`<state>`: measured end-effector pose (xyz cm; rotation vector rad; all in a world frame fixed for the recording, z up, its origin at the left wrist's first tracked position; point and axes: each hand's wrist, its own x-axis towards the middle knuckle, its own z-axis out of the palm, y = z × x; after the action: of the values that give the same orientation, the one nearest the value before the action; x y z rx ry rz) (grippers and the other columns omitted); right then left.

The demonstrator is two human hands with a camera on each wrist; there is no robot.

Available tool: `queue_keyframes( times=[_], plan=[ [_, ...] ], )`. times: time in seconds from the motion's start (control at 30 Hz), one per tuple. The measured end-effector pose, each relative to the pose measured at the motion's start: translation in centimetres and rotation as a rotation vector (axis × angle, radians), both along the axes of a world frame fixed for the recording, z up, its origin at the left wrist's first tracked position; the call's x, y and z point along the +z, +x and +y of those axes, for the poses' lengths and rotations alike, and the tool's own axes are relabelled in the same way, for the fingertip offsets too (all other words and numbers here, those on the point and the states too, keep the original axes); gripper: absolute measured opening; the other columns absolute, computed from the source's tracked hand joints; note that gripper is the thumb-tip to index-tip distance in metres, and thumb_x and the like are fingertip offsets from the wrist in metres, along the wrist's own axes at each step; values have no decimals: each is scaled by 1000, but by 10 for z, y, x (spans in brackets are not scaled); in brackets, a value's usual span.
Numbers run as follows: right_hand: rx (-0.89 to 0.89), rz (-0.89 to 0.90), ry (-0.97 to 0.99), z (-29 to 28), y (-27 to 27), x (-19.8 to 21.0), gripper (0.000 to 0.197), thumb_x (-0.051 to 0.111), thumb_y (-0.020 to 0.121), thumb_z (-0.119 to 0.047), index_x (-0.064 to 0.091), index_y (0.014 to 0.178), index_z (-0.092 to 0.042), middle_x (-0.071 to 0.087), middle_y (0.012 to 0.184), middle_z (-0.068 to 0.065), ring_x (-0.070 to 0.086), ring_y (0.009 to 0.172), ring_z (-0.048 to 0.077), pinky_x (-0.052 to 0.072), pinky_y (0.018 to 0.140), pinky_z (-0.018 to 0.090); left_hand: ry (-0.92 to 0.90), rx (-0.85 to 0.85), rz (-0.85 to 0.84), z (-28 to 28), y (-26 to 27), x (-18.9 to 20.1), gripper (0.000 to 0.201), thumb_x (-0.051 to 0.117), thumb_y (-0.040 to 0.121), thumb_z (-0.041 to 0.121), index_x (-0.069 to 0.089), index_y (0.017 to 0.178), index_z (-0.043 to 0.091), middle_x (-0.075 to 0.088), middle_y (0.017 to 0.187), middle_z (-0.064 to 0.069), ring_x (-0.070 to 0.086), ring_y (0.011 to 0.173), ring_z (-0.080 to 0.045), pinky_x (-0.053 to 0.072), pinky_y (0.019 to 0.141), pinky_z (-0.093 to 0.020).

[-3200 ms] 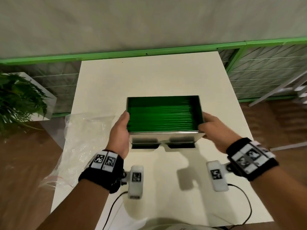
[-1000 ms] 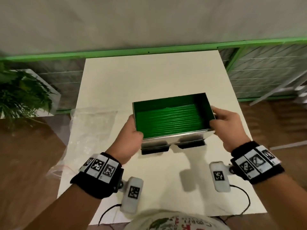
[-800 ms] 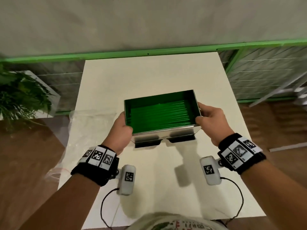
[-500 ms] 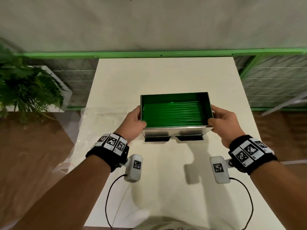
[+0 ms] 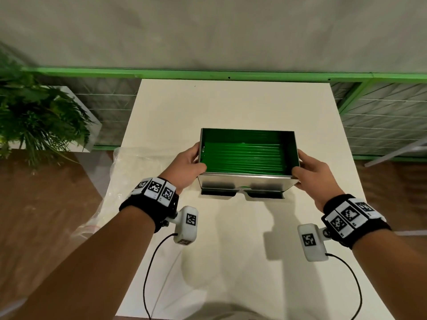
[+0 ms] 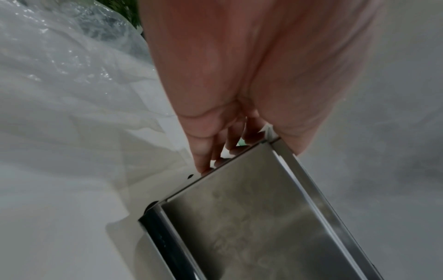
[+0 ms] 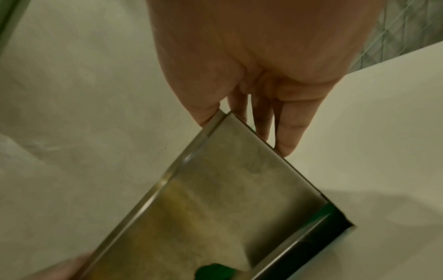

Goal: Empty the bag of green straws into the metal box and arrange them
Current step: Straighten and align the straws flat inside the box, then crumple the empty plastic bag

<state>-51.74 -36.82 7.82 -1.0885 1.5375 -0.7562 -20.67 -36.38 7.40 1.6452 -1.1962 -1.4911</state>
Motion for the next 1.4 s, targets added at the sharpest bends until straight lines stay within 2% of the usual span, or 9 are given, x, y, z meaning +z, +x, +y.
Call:
queue_keyframes(
  times=[0.4,0.6,0.7,0.83,0.97,1.03,1.17,1.27,1.4],
  plan=[
    [109,16,-54,3,-2,-1,68,40,89,5,68,112,-52,76,105,-6,67,92,12,52,98,39,-44,6,-13,10,-1,-2,51,56,96,3,61,135,37,70,130,7,62,124,-10,44,115,-43],
    [70,131,-17,11,1,-3,38,47,92,-29,63,116,-53,71,104,-2,65,101,26,53,97,54,-301,-73,-894,58,50,2,67,48,100,56,32,158,27,21,169,-5,12,157,-31,16,123,-54],
    [-78,273,5,31,8,-15,32,42,96,-61,60,113,-40,67,102,0,68,97,30,57,88,53,-70,10,-1219,109,91,-24,85,38,91,75,13,161,33,2,170,-16,1,152,-52,14,114,-74],
    [-200,456,-170,76,27,-14,26,60,93,-41,53,85,-17,61,70,1,59,67,23,49,66,36,373,-213,-1093,176,123,-94,98,38,84,85,-17,156,46,-22,168,-9,-3,153,-49,23,117,-68],
    [127,479,-332,119,56,-15,29,70,84,-21,46,68,-21,47,54,-7,40,51,10,42,54,35,154,-384,-1095,194,129,-110,79,75,85,29,39,155,28,26,163,-12,33,141,-43,43,110,-53],
    [386,539,-447,130,77,-4,16,67,84,-39,52,87,-34,56,76,-16,52,63,6,49,59,32,-25,-391,-1003,185,127,-101,79,65,73,-8,54,143,26,48,143,-3,52,125,-30,50,105,-40],
    [846,638,-500,130,136,27,88,62,77,-73,22,150,-45,29,154,-11,40,133,6,46,102,27,-506,-564,-871,162,106,-40,65,52,67,-7,69,119,29,64,107,5,68,95,-17,60,82,-28],
    [862,446,-282,120,176,37,91,73,75,-60,27,152,-43,31,155,-10,38,137,6,40,112,31,-822,-467,-630,158,82,24,48,44,77,3,71,115,18,66,108,1,65,98,-14,56,86,-26],
    [505,-365,-15,116,205,62,20,58,86,3,64,100,-10,68,89,4,64,80,20,53,70,35,-1061,-305,-473,151,62,81,45,62,85,6,66,130,12,59,139,-5,56,128,-22,46,107,-45]
  ],
)
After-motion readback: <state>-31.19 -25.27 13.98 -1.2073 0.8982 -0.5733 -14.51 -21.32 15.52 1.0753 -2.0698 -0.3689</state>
